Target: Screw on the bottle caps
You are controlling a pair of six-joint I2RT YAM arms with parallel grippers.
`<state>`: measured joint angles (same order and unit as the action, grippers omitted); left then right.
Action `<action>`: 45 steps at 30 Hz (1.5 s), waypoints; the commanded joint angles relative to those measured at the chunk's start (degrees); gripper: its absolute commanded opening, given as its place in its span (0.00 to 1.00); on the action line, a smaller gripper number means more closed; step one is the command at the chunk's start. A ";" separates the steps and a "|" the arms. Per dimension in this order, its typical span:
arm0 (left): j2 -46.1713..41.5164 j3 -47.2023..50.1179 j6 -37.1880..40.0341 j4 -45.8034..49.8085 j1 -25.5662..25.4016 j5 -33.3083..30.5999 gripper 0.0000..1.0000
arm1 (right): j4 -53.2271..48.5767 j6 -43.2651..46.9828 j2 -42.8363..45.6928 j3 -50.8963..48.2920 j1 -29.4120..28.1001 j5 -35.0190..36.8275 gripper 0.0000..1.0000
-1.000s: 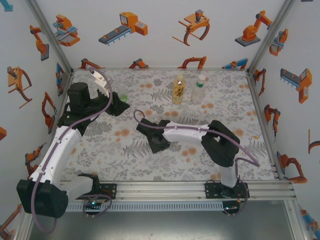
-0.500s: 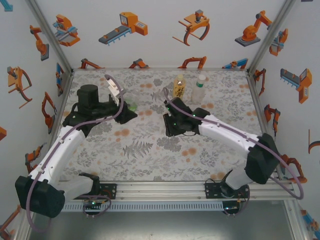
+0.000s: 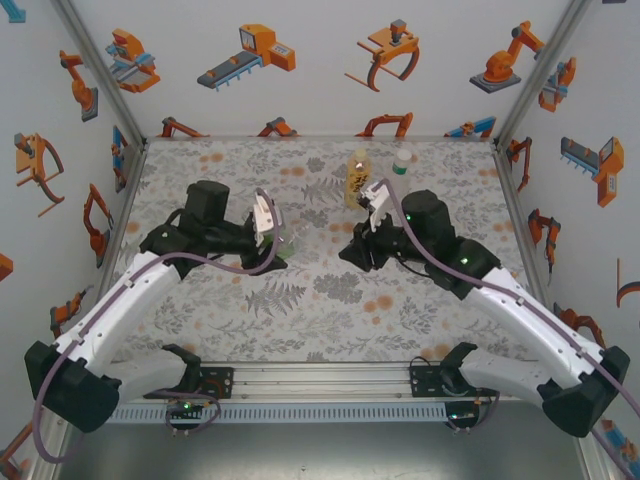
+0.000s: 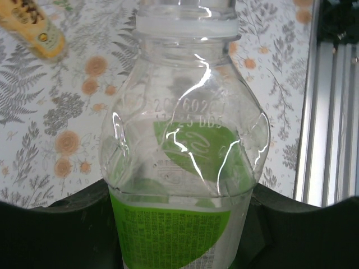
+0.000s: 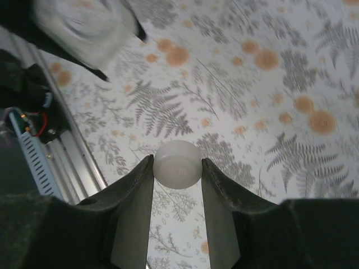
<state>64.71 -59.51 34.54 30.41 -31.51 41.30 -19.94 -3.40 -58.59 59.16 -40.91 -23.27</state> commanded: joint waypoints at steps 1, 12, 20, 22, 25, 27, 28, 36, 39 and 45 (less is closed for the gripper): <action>0.04 -1.41 6.50 4.41 -2.70 -0.42 0.00 | 1.82 9.78 1.07 1.57 0.12 -12.52 0.16; -0.04 0.76 8.96 5.12 -7.45 -3.37 0.00 | -1.71 30.92 1.39 2.93 -0.45 -19.71 0.10; 1.22 0.11 8.13 5.13 -8.45 -3.15 0.00 | -0.52 35.02 -1.11 4.68 -1.70 -20.98 0.05; 1.36 0.07 8.00 5.09 -8.47 -3.21 0.00 | 0.16 35.04 -1.34 4.78 -1.98 -20.47 0.04; 1.67 -0.22 7.57 4.89 -8.45 -3.08 0.00 | 0.85 35.08 -1.70 4.81 -2.24 -21.14 0.04; 1.91 -0.46 7.44 4.84 -8.48 -2.76 0.00 | 1.83 35.17 -1.83 4.38 -2.33 -21.55 0.04; 1.99 -0.45 7.41 4.91 -8.46 -2.62 0.00 | 2.14 35.13 -1.96 4.27 -2.42 -21.62 0.04; 2.03 -0.68 7.53 4.91 -8.53 -1.16 0.00 | 3.33 35.13 -3.24 4.67 -3.50 -21.91 0.04; 2.00 -0.57 7.61 4.92 -8.45 -0.90 0.00 | 3.49 35.13 -3.73 5.04 -3.83 -21.70 0.03; 1.91 -0.58 7.73 4.91 -8.49 -0.07 0.00 | 4.17 35.14 -4.00 5.14 -4.07 -20.97 0.03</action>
<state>66.63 -59.22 41.80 34.74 -39.72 38.46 -18.31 30.55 -62.48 62.50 -44.45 -43.48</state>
